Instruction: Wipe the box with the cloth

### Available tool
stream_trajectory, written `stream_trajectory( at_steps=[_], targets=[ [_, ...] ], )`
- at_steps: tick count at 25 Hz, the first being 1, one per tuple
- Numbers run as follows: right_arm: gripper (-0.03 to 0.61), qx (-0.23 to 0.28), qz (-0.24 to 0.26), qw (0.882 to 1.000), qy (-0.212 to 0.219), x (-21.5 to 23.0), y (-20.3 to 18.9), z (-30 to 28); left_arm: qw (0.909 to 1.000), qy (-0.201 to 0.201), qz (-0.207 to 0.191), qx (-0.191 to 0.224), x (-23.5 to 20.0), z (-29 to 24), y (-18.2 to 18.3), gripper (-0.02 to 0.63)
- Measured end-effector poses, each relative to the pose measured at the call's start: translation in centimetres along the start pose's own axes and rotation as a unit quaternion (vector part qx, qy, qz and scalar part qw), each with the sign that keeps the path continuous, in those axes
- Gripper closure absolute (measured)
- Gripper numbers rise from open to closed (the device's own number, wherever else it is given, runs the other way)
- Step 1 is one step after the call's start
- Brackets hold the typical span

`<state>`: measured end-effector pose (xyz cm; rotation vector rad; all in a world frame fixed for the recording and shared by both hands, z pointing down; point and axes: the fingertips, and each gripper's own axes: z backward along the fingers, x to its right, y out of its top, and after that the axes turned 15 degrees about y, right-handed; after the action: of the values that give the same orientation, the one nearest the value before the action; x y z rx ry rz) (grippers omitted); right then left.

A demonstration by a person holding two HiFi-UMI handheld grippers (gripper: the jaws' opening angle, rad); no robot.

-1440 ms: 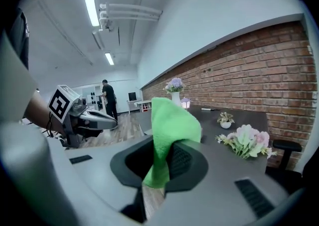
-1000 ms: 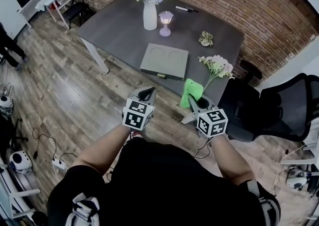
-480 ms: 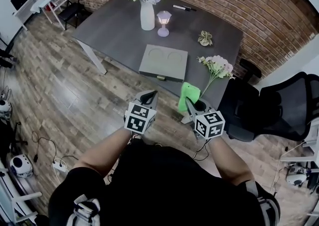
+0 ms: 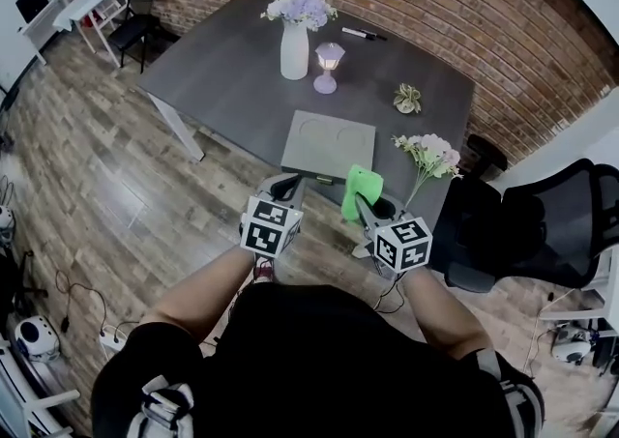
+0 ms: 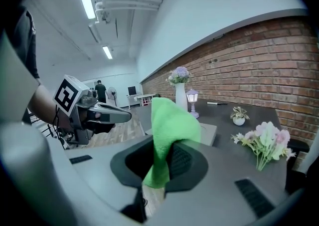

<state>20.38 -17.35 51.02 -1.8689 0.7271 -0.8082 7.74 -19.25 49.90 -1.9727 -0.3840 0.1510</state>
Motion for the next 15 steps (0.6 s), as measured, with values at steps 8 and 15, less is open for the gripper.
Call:
stream_trajectory(
  at_steps=[8,15],
  targets=[
    [0.534,-0.019,0.001,1.0,-0.018,0.0,2.4,-5.3,0.9995,-0.026,0.005,0.015,-5.9,-3.1,2.6,0.606],
    [0.534,-0.033,0.01,0.999,-0.021,-0.6,4.8,-10.8,0.999,-0.015,0.024,0.033,-13.5,-5.3,4.5,0.606]
  ],
)
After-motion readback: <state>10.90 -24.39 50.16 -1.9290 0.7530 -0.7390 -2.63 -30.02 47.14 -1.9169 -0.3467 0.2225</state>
